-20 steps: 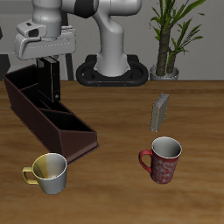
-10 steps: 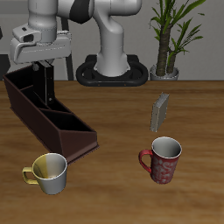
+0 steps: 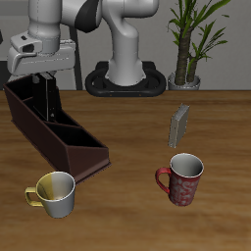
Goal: Place the black book into the right desk caddy's back compartment
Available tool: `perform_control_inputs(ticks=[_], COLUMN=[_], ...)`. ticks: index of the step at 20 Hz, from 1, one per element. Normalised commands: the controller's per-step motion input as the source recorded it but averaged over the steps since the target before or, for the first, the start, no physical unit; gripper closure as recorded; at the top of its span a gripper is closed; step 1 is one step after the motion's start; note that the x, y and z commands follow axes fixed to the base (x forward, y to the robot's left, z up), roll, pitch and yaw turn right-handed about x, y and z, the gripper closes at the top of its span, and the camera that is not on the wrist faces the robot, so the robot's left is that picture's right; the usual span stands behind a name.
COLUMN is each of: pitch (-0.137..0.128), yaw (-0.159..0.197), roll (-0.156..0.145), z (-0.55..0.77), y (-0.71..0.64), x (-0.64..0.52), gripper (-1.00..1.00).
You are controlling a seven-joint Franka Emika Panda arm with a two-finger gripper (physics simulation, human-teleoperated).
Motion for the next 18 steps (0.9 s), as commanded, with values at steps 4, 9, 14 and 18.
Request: perform_control_inputs(ticks=[4, 9, 14, 18], pitch=[-0.008, 0.031, 0.028, 0.032], yaw=[-0.019, 0.017, 0.012, 0.000], roll=[-0.038, -0.002, -0.023, -0.008], z=[-0.03, -0.28, -0.22, -0.19], y=[-0.20, -0.03, -0.05, -0.01], x=[0.09, 0.10, 0.12, 0.14], gripper=[1.00, 1.00, 1.00, 1.00])
